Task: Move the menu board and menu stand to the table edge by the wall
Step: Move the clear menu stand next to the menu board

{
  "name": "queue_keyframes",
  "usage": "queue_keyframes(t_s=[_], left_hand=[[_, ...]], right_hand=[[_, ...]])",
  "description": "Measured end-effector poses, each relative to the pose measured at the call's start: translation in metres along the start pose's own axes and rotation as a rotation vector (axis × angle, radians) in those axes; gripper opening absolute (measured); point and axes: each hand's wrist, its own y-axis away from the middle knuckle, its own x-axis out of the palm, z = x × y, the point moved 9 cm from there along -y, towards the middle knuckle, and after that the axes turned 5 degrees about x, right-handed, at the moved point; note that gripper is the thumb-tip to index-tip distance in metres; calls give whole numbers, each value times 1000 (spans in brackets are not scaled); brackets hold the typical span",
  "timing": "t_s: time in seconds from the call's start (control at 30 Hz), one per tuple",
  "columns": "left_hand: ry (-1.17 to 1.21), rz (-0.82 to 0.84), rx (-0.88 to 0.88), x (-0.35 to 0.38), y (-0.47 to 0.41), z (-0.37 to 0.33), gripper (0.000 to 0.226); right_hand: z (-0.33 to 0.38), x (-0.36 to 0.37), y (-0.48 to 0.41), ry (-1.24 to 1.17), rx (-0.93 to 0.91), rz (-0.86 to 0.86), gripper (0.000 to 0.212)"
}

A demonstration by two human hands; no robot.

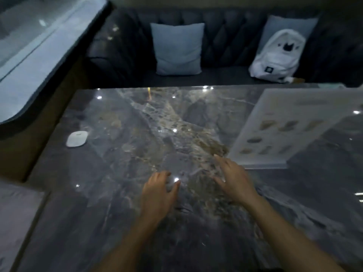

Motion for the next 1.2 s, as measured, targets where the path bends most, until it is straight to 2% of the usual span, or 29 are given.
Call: queue_keyframes(t_s=[0.2, 0.3, 0.4, 0.53, 0.63, 0.73, 0.87, 1.0, 1.2], left_hand=[[73, 111, 92, 46, -15, -56, 32], [99, 153, 77, 63, -27, -74, 35], [130, 223, 71, 76, -41, -89, 48], [179, 249, 107, 83, -60, -114, 54], [137, 237, 139, 86, -72, -132, 53], [130, 246, 189, 90, -78, -149, 45], [184, 318, 220, 98, -78, -165, 27], [128, 265, 290, 94, -80, -170, 17], [277, 165, 259, 82, -81, -160, 20]], right_hand=[[-88, -26, 32, -55, 244, -57, 59], [-132, -38, 42, -121, 361, -102, 51], [-169, -48, 43, -178, 441, -130, 39], [-210, -71, 42, -230, 606, -274, 30], [-230, -83, 41, -366, 682, -403, 39], [-237, -88, 30, -603, 658, -424, 52], [-223, -95, 16, -904, 530, -454, 43], [-223, -96, 13, -907, 553, -504, 36], [-213, -96, 7, -914, 486, -512, 25]])
